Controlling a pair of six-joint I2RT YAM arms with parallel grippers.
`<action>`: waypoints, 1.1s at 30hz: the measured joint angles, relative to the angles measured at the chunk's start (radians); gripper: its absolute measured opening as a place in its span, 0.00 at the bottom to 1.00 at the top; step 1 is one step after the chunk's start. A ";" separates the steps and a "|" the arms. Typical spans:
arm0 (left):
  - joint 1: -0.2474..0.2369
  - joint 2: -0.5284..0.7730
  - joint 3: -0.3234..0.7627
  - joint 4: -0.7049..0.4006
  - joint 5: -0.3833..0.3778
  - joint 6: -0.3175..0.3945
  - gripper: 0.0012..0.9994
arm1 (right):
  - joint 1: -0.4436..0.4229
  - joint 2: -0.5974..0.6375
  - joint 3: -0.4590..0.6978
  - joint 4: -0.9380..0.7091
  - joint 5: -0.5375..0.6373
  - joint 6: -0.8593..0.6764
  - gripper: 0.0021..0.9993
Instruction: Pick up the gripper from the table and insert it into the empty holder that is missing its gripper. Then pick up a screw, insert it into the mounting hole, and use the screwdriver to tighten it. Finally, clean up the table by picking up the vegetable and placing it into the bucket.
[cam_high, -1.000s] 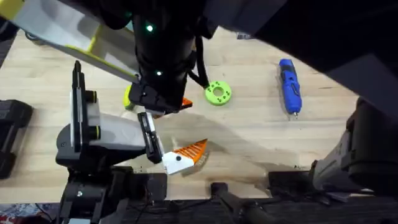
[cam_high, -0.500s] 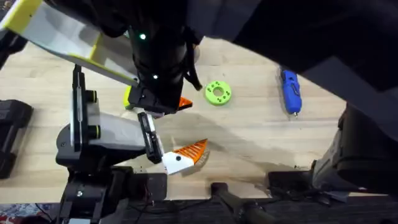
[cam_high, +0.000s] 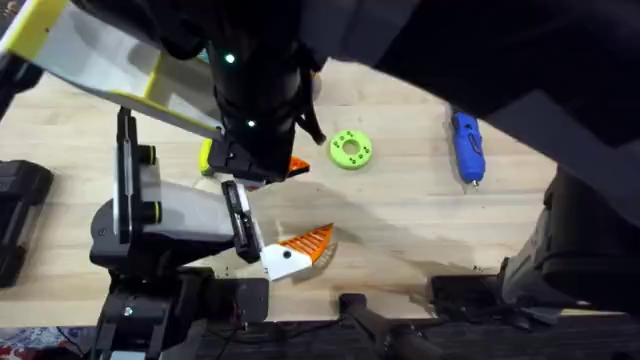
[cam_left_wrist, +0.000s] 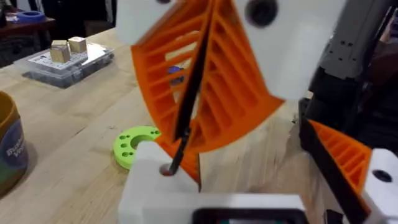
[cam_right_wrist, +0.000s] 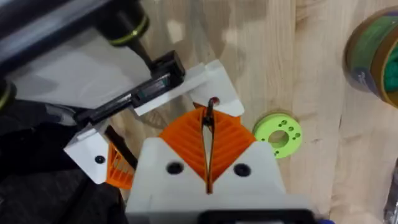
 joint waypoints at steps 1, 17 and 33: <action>0.000 0.000 0.000 0.000 0.000 0.000 0.99 | -0.001 0.000 0.000 0.000 0.000 -0.001 0.01; 0.000 0.000 0.000 0.000 0.000 0.000 0.99 | -0.020 0.000 0.000 0.000 0.000 -0.008 0.01; 0.000 0.000 0.000 0.000 0.000 0.000 0.99 | -0.017 0.000 0.000 0.000 -0.001 -0.008 0.01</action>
